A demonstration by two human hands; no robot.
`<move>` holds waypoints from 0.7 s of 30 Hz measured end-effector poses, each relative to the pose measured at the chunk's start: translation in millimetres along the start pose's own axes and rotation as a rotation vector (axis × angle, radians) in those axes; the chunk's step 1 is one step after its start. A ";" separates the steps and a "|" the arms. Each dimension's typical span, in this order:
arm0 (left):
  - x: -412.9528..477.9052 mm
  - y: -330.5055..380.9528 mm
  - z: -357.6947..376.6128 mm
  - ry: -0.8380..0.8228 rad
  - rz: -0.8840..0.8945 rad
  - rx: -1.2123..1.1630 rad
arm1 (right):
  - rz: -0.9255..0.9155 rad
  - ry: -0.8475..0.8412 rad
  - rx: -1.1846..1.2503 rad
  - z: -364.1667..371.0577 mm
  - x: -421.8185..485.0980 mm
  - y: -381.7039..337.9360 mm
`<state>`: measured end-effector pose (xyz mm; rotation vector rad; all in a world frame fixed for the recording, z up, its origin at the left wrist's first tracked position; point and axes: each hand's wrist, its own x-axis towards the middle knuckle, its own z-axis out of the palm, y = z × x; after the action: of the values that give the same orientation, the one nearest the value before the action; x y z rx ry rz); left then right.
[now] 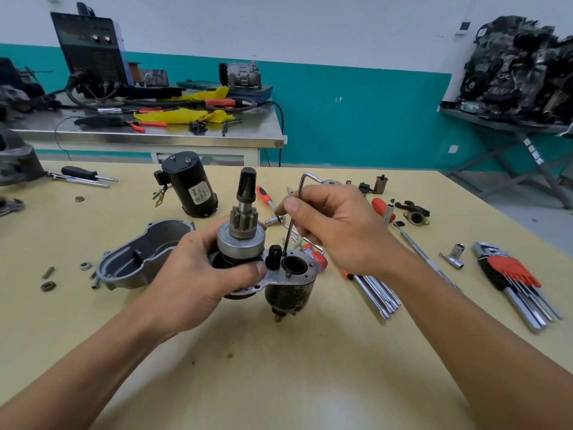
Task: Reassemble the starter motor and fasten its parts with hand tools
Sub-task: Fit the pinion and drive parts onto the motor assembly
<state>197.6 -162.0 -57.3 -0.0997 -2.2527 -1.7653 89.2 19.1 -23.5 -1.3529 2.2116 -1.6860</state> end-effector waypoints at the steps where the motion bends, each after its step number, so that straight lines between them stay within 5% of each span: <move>1: 0.1 -0.1 -0.2 -0.003 -0.001 -0.001 | -0.002 -0.005 -0.015 -1.5 -0.5 -1.0; 9: -1.4 1.6 1.8 0.003 0.003 -0.020 | -0.080 0.289 -0.027 22.5 4.9 3.8; 21: -1.1 4.2 -3.0 -0.009 -0.028 0.026 | -0.028 0.021 -0.072 1.9 0.9 -0.4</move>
<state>200.2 -163.7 -53.0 -0.0718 -2.2937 -1.7526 89.9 17.1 -23.5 -1.3949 2.2967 -1.6526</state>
